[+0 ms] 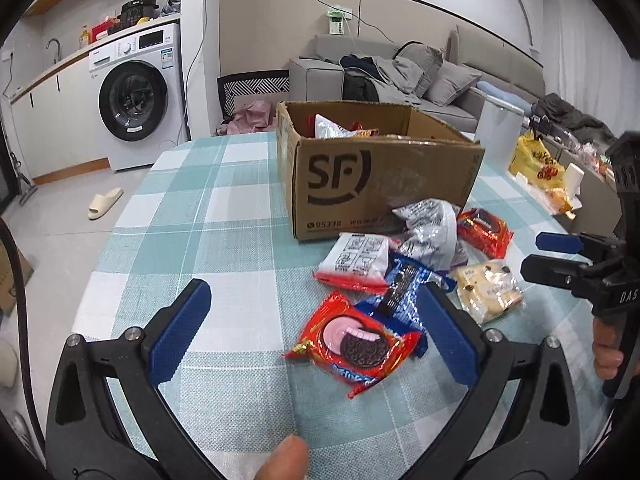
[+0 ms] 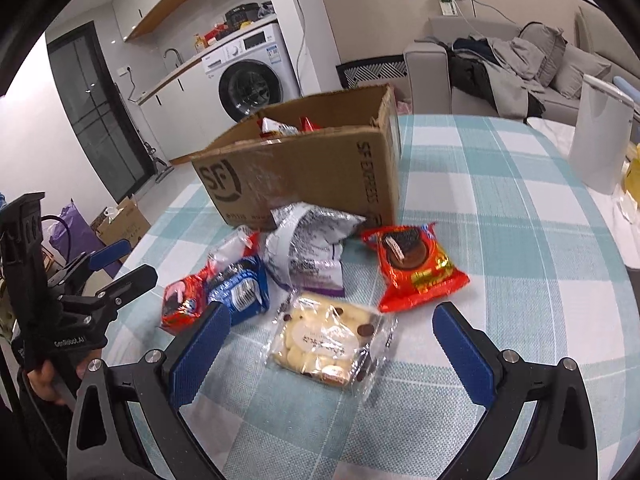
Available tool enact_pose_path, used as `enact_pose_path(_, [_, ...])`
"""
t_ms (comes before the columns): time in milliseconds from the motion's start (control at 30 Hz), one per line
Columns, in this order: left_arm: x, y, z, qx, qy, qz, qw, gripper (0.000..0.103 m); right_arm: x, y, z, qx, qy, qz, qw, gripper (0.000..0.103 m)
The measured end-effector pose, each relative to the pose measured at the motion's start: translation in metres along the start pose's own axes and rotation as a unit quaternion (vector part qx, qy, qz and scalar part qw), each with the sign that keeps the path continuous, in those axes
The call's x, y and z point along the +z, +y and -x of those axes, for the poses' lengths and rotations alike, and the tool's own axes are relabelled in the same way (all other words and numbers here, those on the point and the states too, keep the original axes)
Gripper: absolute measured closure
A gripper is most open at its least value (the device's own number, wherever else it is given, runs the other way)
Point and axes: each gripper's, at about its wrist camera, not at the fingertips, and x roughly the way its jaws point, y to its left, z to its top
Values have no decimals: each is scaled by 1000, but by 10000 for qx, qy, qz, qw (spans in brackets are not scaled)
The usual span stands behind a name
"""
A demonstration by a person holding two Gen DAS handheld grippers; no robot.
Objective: Organize snacks
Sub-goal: 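Move both grippers back toward the remaining snacks on the table, then grasp the red Oreo pack with the left gripper while the right gripper grasps the cream bun pack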
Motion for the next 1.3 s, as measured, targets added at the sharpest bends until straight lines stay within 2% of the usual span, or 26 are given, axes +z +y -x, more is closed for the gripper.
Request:
enact_pose_path(233, [-9, 0, -13, 52, 167, -62, 9998, 1, -9, -2, -15, 9, 251, -25, 9997, 0])
enact_pose_path(600, [-15, 12, -30, 62, 530, 185, 9984, 1, -17, -2, -35, -163, 591, -4, 9981, 0])
enact_pose_path(867, [-20, 7, -41, -3, 801, 177, 9966, 1, -19, 1, -41, -221, 652, 22, 9976, 0])
enact_pose_path(1300, [-20, 8, -53, 24, 902, 410, 9951, 1, -22, 21, -48, -473, 710, 311, 9959, 0])
